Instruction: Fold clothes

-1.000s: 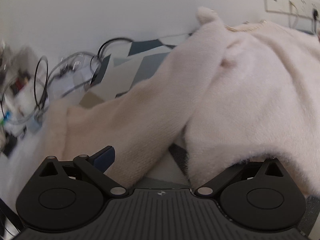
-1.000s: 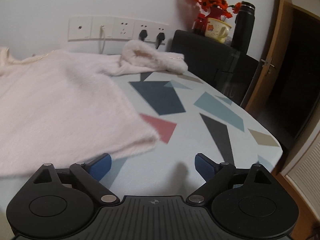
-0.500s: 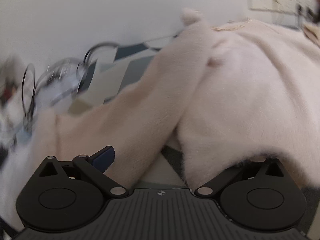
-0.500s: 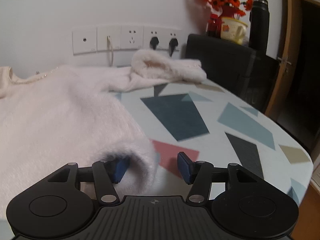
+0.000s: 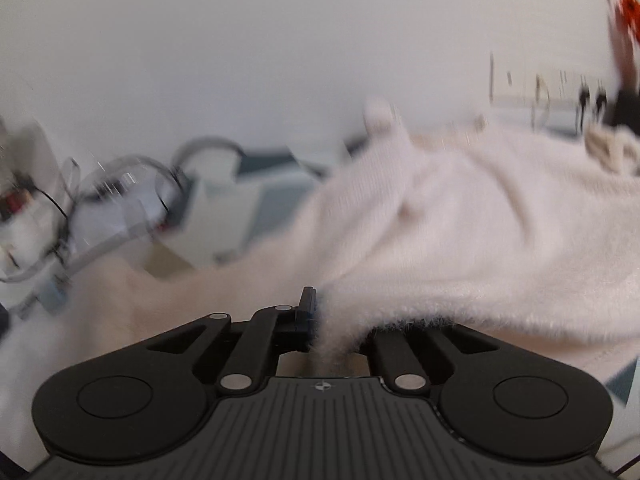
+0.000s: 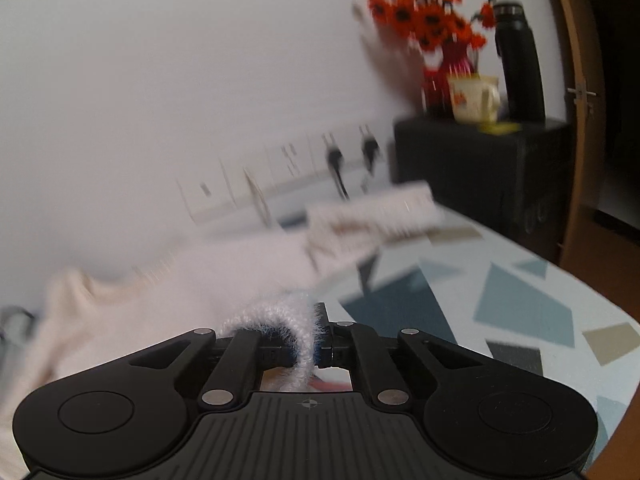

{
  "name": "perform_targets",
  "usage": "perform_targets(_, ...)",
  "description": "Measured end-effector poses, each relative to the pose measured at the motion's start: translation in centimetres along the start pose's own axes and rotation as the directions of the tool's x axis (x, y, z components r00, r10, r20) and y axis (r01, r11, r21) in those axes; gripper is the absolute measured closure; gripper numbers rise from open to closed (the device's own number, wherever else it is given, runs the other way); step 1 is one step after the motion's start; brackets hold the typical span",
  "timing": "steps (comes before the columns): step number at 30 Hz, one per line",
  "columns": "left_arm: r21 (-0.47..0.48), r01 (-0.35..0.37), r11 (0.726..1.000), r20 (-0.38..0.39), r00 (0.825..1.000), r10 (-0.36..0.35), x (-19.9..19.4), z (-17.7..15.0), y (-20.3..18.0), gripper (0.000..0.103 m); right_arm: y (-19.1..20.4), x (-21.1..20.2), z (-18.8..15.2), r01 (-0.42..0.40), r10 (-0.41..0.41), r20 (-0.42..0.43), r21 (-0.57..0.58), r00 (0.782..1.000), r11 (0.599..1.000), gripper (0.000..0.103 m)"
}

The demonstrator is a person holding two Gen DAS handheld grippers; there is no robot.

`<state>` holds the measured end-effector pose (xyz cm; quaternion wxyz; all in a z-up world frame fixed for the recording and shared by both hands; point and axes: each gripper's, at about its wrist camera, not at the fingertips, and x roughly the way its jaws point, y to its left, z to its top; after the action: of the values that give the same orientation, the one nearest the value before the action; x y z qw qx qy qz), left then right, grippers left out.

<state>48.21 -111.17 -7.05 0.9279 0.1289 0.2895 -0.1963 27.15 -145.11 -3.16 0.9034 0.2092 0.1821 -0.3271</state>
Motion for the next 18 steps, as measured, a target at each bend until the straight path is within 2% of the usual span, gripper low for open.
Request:
perform_targets(4, -0.024, 0.021, 1.000, 0.066, 0.998, -0.019, -3.3, 0.9, 1.1, 0.096, 0.6, -4.2, 1.4, -0.011, 0.011, 0.100, -0.009, 0.995, 1.000, 0.098)
perform_targets(7, 0.057, 0.048, 0.997, 0.067, 0.996, -0.052, -5.2, -0.1, 0.4, 0.096, -1.0, -6.4, 1.2, 0.028, -0.035, 0.116, 0.055, 0.993, 0.998, 0.098)
perform_targets(10, 0.100, 0.116, 0.988, -0.020, 0.993, -0.115, -5.7, -2.9, -1.1, 0.096, -3.9, -7.0, -0.9, 0.115, -0.120, 0.033, 0.128, 0.992, 0.985, 0.098)
perform_targets(14, 0.111, 0.234, 0.966, -0.148, 0.965, -0.216, -5.9, -6.7, -3.0, 0.096, -7.3, -6.2, -4.5, 0.246, -0.223, -0.137, 0.180, 0.965, 0.952, 0.098)
perform_targets(16, 0.147, 0.257, 0.955, -0.162, 0.959, -0.234, -6.5, -7.9, -3.9, 0.095, -8.3, -5.6, -5.9, 0.305, -0.269, -0.192, 0.189, 0.944, 0.934, 0.098)
perform_targets(18, 0.180, 0.266, 0.947, -0.159, 0.958, -0.239, -6.9, -8.5, -4.5, 0.095, -8.5, -5.5, -6.6, 0.331, -0.293, -0.199, 0.203, 0.935, 0.921, 0.098)
